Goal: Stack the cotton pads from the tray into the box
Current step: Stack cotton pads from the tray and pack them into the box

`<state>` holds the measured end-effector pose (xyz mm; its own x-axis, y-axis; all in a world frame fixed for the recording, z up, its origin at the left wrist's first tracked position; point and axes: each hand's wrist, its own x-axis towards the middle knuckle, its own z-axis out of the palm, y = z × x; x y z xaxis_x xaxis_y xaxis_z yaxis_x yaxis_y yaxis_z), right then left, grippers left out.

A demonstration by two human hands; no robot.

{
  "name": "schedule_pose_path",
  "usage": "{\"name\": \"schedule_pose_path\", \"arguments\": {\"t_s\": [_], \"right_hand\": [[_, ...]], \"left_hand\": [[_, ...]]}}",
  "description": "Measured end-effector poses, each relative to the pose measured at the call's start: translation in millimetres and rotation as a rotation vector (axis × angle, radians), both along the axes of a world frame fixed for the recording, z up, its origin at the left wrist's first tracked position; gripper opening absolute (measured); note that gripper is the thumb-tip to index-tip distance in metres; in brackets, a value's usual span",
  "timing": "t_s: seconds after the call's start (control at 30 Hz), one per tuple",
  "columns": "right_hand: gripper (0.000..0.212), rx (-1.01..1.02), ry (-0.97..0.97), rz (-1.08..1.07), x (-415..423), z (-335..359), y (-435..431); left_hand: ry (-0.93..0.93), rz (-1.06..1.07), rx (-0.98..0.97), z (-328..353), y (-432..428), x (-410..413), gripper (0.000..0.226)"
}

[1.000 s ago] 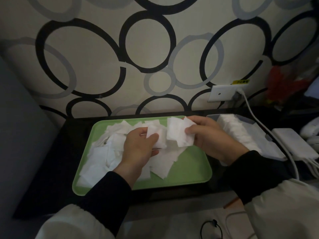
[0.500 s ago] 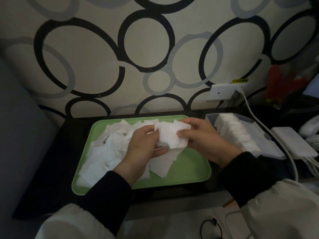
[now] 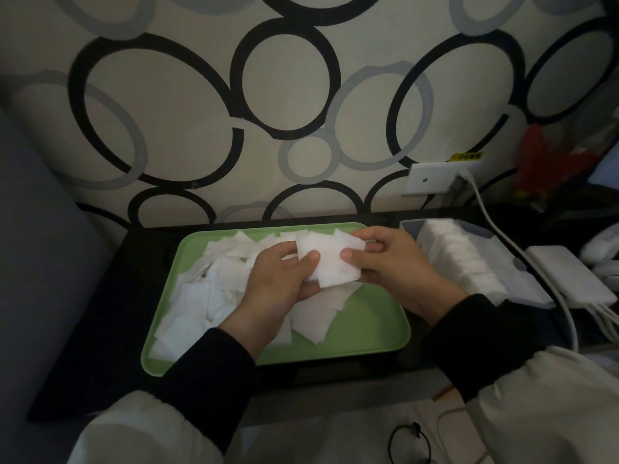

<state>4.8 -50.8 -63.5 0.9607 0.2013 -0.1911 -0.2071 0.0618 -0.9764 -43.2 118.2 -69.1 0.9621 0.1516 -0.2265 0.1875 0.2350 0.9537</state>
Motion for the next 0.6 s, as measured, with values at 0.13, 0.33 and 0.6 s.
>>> {"name": "schedule_pose_path", "arguments": {"t_s": [0.13, 0.33, 0.6], "right_hand": [[0.026, 0.026, 0.041, -0.023, 2, -3, -4], [0.048, 0.056, 0.068, -0.043, 4, -2, -13], [0.044, 0.314, 0.048, -0.026, 4, 8, -20]], "left_hand": [[0.006, 0.036, -0.063, 0, 2, 1, 0.009], [0.027, 0.089, -0.086, -2, 6, 5, 0.011], [0.054, 0.098, -0.023, -6, 7, 3, 0.009]]}}
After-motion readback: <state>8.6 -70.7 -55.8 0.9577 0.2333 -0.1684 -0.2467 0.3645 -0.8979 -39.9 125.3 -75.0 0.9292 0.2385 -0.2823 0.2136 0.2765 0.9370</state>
